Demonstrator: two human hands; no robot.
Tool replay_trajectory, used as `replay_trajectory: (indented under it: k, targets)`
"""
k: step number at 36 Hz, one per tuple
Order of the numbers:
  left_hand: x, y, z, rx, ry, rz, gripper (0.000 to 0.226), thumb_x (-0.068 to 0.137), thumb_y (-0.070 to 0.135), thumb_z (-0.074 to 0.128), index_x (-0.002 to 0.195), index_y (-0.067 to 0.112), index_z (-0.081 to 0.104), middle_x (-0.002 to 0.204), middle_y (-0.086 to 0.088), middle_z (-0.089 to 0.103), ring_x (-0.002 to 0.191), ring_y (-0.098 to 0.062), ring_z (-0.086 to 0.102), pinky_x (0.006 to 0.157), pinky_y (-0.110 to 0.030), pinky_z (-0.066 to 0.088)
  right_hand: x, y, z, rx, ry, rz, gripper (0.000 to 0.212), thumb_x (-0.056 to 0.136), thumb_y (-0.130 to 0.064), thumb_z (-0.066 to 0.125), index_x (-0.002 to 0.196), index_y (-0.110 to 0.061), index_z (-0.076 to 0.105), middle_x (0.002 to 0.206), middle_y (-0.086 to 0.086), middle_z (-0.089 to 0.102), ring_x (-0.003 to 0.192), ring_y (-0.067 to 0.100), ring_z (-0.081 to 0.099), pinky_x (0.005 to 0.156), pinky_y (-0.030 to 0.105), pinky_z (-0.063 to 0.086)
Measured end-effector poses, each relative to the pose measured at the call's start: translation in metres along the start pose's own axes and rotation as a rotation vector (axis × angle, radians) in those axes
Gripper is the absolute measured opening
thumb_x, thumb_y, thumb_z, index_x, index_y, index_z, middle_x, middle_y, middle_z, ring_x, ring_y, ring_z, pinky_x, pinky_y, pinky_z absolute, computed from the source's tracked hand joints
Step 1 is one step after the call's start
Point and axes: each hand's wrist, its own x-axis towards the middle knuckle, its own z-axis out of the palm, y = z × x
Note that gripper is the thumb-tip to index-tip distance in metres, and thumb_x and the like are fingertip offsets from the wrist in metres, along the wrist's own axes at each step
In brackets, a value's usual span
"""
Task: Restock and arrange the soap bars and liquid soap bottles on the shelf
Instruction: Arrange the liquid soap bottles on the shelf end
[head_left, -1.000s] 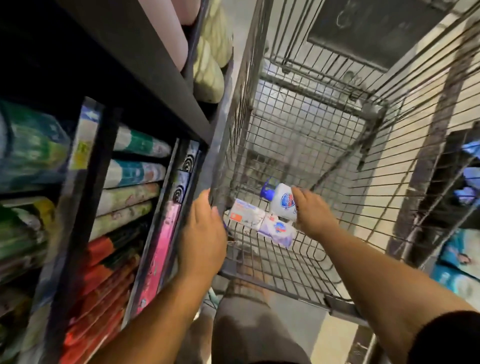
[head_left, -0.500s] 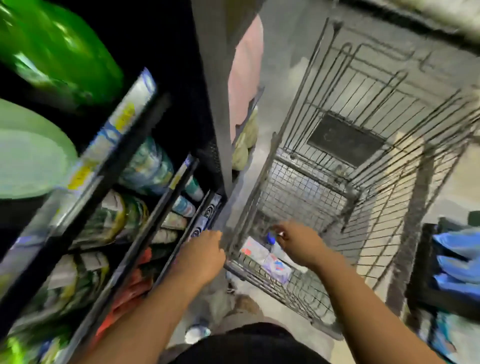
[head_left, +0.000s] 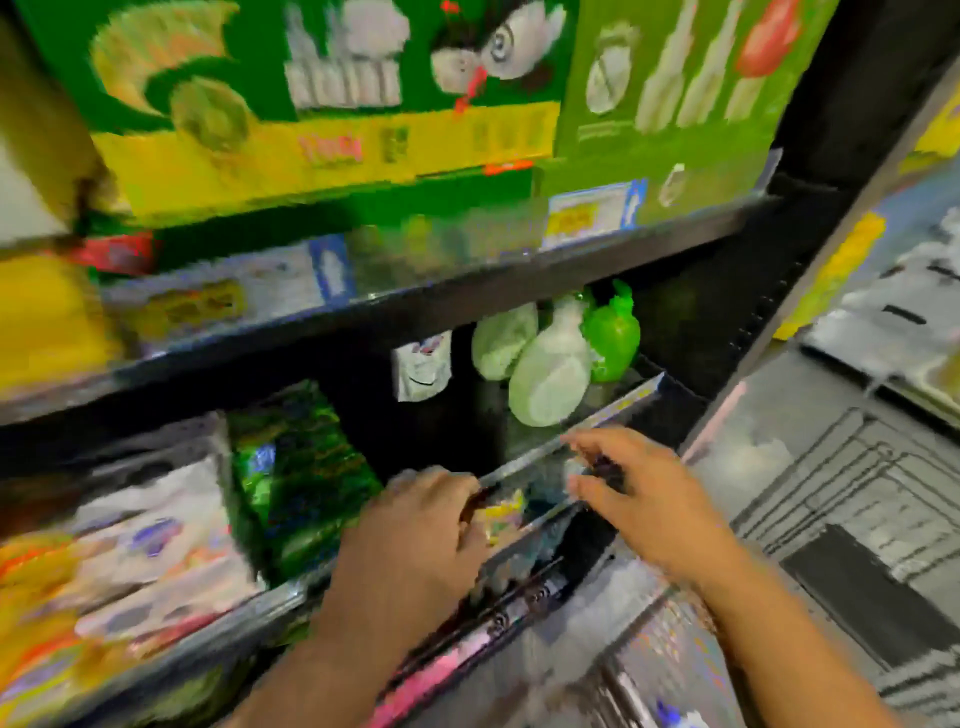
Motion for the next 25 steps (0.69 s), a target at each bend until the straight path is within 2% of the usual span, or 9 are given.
replay_trajectory:
  k: [2, 4, 6, 10, 14, 18, 22, 23, 25]
  targets:
    - [-0.012, -0.016, -0.023, 0.049, 0.07, -0.03, 0.033, 0.086, 0.045, 0.043, 0.1, 0.027, 0.067, 0.094, 0.007, 0.066, 0.092, -0.02, 0.06, 0.077, -0.034, 0.054, 0.017, -0.016, 0.015, 0.019, 0.005, -0.08, 0.036, 0.086, -0.029, 0.075, 0.118, -0.039, 0.064, 0.111, -0.013, 0.063, 0.098, 0.002, 0.06, 0.09, 0.027, 0.051]
    - [-0.024, -0.025, -0.045, 0.113, 0.091, -0.063, 0.032, 0.093, 0.042, 0.044, 0.112, 0.026, 0.066, 0.109, 0.008, 0.066, 0.105, -0.019, 0.057, 0.086, -0.034, 0.05, 0.034, -0.033, 0.032, 0.054, -0.023, -0.087, 0.041, 0.088, -0.026, 0.075, 0.119, -0.046, 0.058, 0.115, -0.012, 0.061, 0.105, 0.007, 0.06, 0.093, 0.029, 0.05]
    - [-0.034, -0.036, -0.061, 0.109, 0.113, -0.134, 0.032, 0.099, 0.041, 0.046, 0.125, 0.029, 0.06, 0.125, 0.01, 0.06, 0.118, -0.018, 0.05, 0.095, -0.033, 0.043, 0.053, -0.045, 0.05, 0.042, -0.024, -0.055, 0.045, 0.087, -0.026, 0.075, 0.129, -0.034, 0.058, 0.12, -0.007, 0.058, 0.111, 0.011, 0.057, 0.094, 0.023, 0.043]
    - [-0.041, -0.051, -0.07, 0.085, 0.02, -0.324, 0.04, 0.1, 0.043, 0.043, 0.137, 0.03, 0.048, 0.133, 0.004, 0.056, 0.115, -0.021, 0.053, 0.087, -0.034, 0.046, 0.088, -0.071, 0.079, 0.091, -0.023, -0.041, 0.06, 0.087, -0.024, 0.075, 0.139, -0.012, 0.049, 0.127, -0.002, 0.055, 0.116, 0.013, 0.052, 0.089, 0.02, 0.037]
    - [-0.039, -0.053, -0.04, 0.27, -0.136, -0.421, 0.05, 0.102, 0.048, 0.038, 0.142, 0.018, 0.042, 0.152, -0.007, 0.04, 0.129, -0.03, 0.047, 0.1, -0.043, 0.046, 0.118, -0.08, 0.099, 0.197, -0.028, 0.065, 0.045, 0.087, -0.023, 0.076, 0.118, -0.008, 0.047, 0.111, 0.002, 0.052, 0.11, 0.021, 0.054, 0.08, 0.025, 0.037]
    - [-0.033, -0.054, -0.004, 0.278, -0.177, -0.482, 0.074, 0.102, 0.057, 0.027, 0.158, 0.011, 0.011, 0.167, -0.011, -0.002, 0.153, -0.033, 0.002, 0.121, -0.049, 0.016, 0.146, -0.068, 0.119, 0.275, 0.019, 0.132, 0.051, 0.082, -0.029, 0.08, 0.114, 0.002, 0.054, 0.104, 0.01, 0.063, 0.096, 0.027, 0.061, 0.085, 0.042, 0.05]
    - [-0.028, -0.064, 0.019, 0.278, -0.081, -0.509, 0.074, 0.102, 0.057, 0.017, 0.159, 0.013, 0.001, 0.167, -0.009, 0.0, 0.154, -0.029, 0.001, 0.123, -0.046, 0.007, 0.167, -0.06, 0.126, 0.32, 0.003, 0.169, 0.022, 0.083, -0.016, 0.077, 0.085, -0.003, 0.06, 0.078, 0.008, 0.062, 0.077, 0.025, 0.059, 0.066, 0.034, 0.045]
    - [-0.029, -0.067, 0.022, 0.293, -0.072, -0.504, 0.072, 0.103, 0.056, 0.015, 0.159, 0.013, 0.002, 0.167, -0.008, 0.003, 0.154, -0.028, 0.003, 0.124, -0.046, 0.007, 0.172, -0.055, 0.128, 0.353, 0.003, 0.173, 0.022, 0.082, -0.012, 0.077, 0.089, 0.0, 0.06, 0.075, 0.007, 0.06, 0.073, 0.023, 0.058, 0.063, 0.032, 0.045]
    - [-0.031, -0.072, 0.028, 0.311, -0.053, -0.491, 0.072, 0.1, 0.055, 0.008, 0.159, 0.014, 0.008, 0.166, -0.007, 0.013, 0.153, -0.028, 0.009, 0.123, -0.046, 0.011, 0.176, -0.051, 0.13, 0.466, 0.034, 0.111, 0.046, 0.079, 0.001, 0.075, 0.118, 0.0, 0.05, 0.092, 0.006, 0.063, 0.08, 0.015, 0.061, 0.063, 0.019, 0.049]
